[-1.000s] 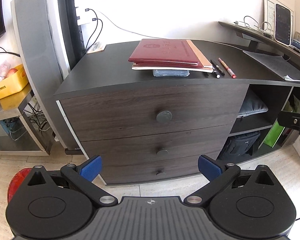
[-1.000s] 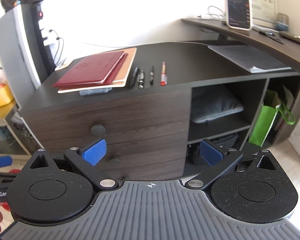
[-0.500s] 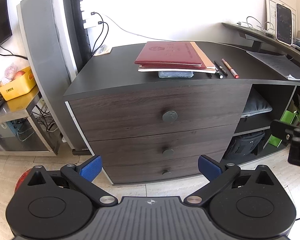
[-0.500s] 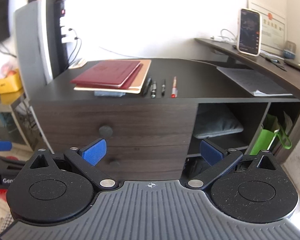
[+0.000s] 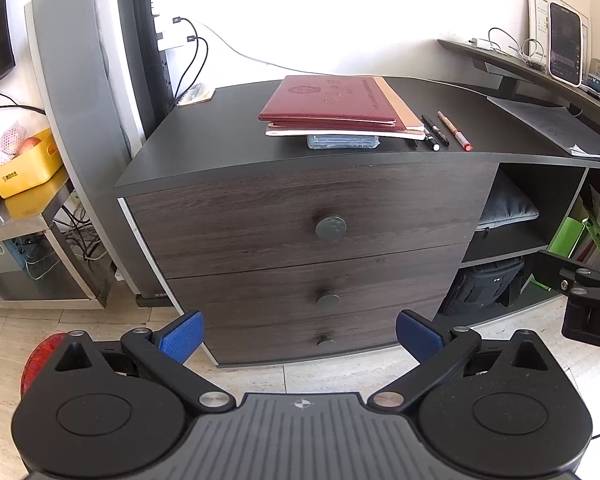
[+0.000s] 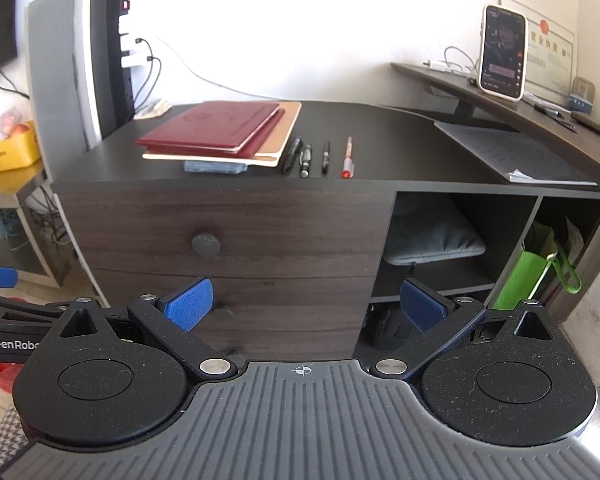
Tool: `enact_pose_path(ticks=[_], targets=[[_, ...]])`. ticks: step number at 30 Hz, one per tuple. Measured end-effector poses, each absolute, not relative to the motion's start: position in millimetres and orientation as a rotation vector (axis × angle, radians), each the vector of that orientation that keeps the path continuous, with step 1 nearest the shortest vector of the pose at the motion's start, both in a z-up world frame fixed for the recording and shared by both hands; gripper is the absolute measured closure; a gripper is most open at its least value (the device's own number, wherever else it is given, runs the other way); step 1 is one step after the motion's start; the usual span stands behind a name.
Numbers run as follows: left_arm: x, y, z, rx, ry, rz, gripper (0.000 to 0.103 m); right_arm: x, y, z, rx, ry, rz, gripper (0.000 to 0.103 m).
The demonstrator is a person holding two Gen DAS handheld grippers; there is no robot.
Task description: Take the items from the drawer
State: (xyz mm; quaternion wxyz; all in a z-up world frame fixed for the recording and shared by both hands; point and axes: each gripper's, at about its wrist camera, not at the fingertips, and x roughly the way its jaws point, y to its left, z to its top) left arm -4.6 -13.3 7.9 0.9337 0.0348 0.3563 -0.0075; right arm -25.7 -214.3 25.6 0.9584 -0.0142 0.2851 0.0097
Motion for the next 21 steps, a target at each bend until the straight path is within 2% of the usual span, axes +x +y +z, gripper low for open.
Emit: enact_pose_path(ticks=[21], targets=[[-8.3,-14.1,9.0,0.054,0.741,-0.011,0.001,-30.9,-211.0,30.0,-0.04,0.55,0.037,0.001]])
